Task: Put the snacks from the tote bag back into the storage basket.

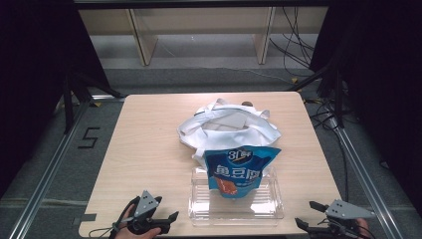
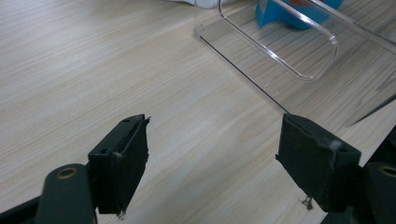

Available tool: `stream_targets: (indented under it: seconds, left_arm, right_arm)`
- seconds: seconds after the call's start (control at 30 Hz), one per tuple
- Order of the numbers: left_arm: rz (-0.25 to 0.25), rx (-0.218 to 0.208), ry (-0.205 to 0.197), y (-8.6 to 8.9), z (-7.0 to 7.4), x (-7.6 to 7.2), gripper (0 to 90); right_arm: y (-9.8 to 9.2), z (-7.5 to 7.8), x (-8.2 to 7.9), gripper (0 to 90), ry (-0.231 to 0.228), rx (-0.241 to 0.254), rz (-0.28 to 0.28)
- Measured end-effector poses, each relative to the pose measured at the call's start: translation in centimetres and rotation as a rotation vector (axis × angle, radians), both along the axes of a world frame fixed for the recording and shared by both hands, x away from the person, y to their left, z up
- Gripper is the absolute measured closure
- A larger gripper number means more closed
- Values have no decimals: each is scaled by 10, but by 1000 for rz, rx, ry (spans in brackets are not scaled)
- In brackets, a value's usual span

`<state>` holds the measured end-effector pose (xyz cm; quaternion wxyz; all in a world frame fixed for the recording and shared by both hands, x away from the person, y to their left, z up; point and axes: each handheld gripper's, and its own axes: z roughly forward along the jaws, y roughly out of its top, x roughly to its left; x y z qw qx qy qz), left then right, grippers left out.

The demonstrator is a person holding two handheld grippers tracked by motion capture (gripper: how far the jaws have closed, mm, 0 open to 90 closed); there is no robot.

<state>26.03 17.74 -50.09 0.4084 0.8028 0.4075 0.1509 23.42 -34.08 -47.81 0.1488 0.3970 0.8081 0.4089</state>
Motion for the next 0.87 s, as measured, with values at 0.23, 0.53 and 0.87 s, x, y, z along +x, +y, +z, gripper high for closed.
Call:
stream_targets:
  seconds: [0.23, 0.53, 0.87]
  left_arm:
    - [-15, 21, -14, 2, 1, 1, 238]
    - [-14, 22, -7, 1, 0, 1, 237]
    - [-4, 10, 3, 0, -1, 1, 237]
  right_arm:
    - [1, -5, -11, 220, 22, -15, -3]
    - [-1, -11, -16, 210, -18, -7, 8]
    - [-2, -11, -15, 211, -6, -7, -14]
